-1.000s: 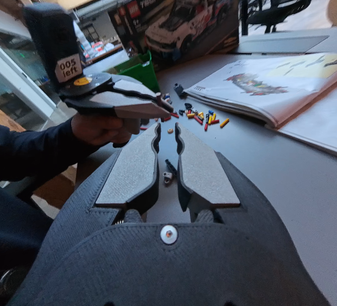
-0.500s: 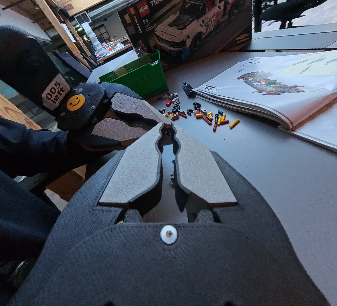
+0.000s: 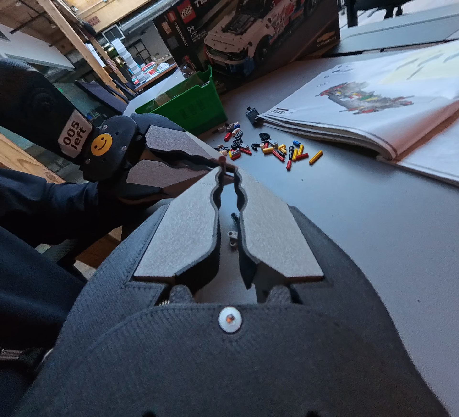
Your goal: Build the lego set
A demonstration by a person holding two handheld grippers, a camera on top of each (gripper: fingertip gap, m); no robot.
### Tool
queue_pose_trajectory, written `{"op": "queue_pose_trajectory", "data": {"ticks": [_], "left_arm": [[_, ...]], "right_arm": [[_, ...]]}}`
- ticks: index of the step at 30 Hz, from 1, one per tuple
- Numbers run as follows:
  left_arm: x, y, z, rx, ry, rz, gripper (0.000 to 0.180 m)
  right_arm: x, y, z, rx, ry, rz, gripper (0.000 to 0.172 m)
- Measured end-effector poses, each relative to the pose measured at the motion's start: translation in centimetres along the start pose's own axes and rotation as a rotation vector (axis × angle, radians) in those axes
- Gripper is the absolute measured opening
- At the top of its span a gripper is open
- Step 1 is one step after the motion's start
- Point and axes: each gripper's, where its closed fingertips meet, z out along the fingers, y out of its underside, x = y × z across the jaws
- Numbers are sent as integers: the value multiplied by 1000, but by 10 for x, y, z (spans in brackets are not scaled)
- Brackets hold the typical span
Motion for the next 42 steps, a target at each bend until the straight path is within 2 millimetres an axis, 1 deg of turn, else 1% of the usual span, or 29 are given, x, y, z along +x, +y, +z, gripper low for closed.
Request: {"op": "queue_pose_trajectory", "data": {"ticks": [3,7,10,11,13,15,21,27,31,33,36,39,42], "left_arm": [[-1,0,-1,8,21,-15,2],[-5,4,0,-1,17,-17,1],[4,1,0,31,43,16,2],[7,1,0,31,42,38,1],[11,2,2,31,35,82,1],[13,4,3,23,34,103,2],[14,2,1,54,66,72,2],[15,0,-5,49,94,166,2],[16,0,-5,52,123,117,2],[15,1,-4,53,109,106,3],[12,2,-3,57,78,120,15],[13,-1,-3,93,79,79,18],[14,2,-1,107,89,-2,21]], "right_arm": [[3,2,0,-7,-7,36,6],[-2,2,1,-3,-41,36,12],[-7,4,5,-20,-58,22,15],[-7,5,6,-28,-55,15,14],[-8,8,7,-46,-49,-1,3],[-7,10,6,-65,-32,-22,2],[-7,11,5,-78,-8,-73,0],[-14,10,5,-69,-61,-50,1],[-13,10,4,-69,-52,-47,1],[-13,5,1,-41,-50,-47,1],[-11,-2,-4,3,-47,-39,1],[-10,-6,-8,26,-38,-44,1],[-7,-7,-12,34,2,-84,1]]}}
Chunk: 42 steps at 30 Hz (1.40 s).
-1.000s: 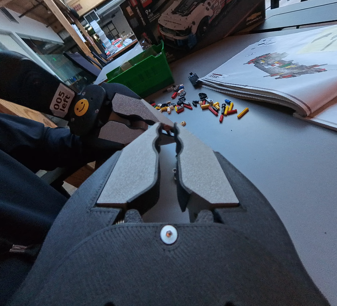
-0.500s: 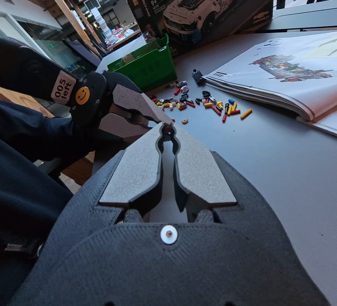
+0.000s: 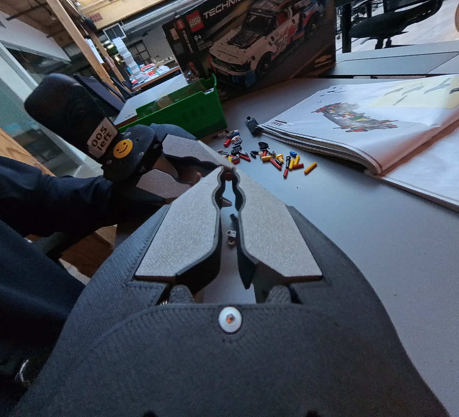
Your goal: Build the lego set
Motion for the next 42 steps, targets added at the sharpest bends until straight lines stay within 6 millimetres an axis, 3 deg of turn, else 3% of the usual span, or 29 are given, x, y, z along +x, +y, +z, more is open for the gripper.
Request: {"op": "queue_pose_trajectory", "data": {"ticks": [5,10,15,19,24,29,33,42], "left_arm": [[-11,-3,-3,30,-51,-52,35],[-9,-2,-1,27,-8,-73,31],[-1,-2,0,12,-28,19,26],[2,-2,0,4,-76,106,17],[4,0,1,-10,-76,126,0],[3,1,1,-15,-67,103,0],[8,3,4,-30,-30,109,0],[16,3,2,-31,71,48,0]], "right_arm": [[-5,-1,-3,-4,27,-85,1],[-6,-7,-10,51,124,-214,1],[-12,1,-14,6,127,-249,1],[-16,13,-31,-46,150,-242,1],[-20,25,-86,-47,233,-256,1],[-10,14,-164,23,397,-288,1],[-1,2,-214,69,487,-285,1],[31,-30,-275,113,591,-304,1]]}}
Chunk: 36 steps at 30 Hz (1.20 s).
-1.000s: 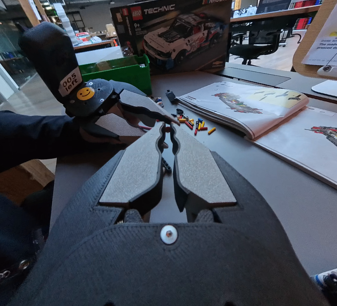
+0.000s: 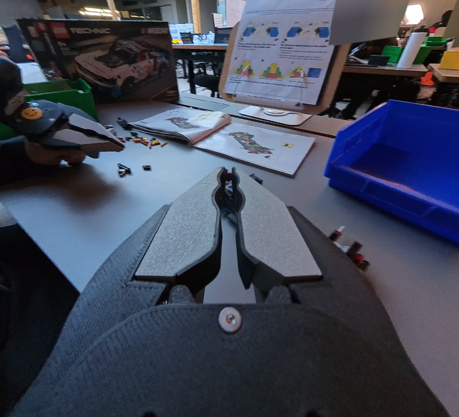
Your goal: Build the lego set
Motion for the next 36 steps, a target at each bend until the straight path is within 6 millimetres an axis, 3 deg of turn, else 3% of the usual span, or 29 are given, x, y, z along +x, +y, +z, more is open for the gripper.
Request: {"op": "queue_pose_trajectory", "data": {"ticks": [5,8,13,20,27,31,36], "left_arm": [[-9,-8,-5,71,-6,-69,0],[-30,-26,-20,249,-61,-163,0],[-58,-28,-34,360,-141,-276,0],[-55,-26,-23,306,-223,-20,0],[-63,-28,-29,355,-211,-124,0],[-56,-33,-30,371,-128,-202,0],[-45,-42,-38,346,-168,-25,0]], "right_arm": [[52,7,-5,-26,97,-46,1],[87,14,-5,-17,136,-48,1],[128,36,13,-51,154,-76,1],[124,44,24,-91,114,-73,1],[137,52,25,-150,218,-100,1],[146,52,24,-158,305,-108,1],[145,46,29,-110,327,-44,2]]}}
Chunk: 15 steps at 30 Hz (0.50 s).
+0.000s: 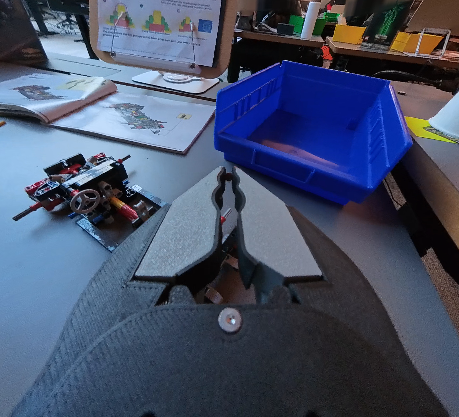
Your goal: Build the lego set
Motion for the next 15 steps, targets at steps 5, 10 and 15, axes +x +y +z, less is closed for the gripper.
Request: {"op": "queue_pose_trajectory", "data": {"ticks": [5,10,15], "left_arm": [[-3,9,-4,-38,27,-50,0],[16,13,0,-53,188,-161,0],[28,-20,-10,122,318,-315,0]], "right_arm": [[-3,-5,0,30,0,8,2],[-5,-5,1,35,-28,36,1],[-4,-9,-1,71,-59,79,1]]}}
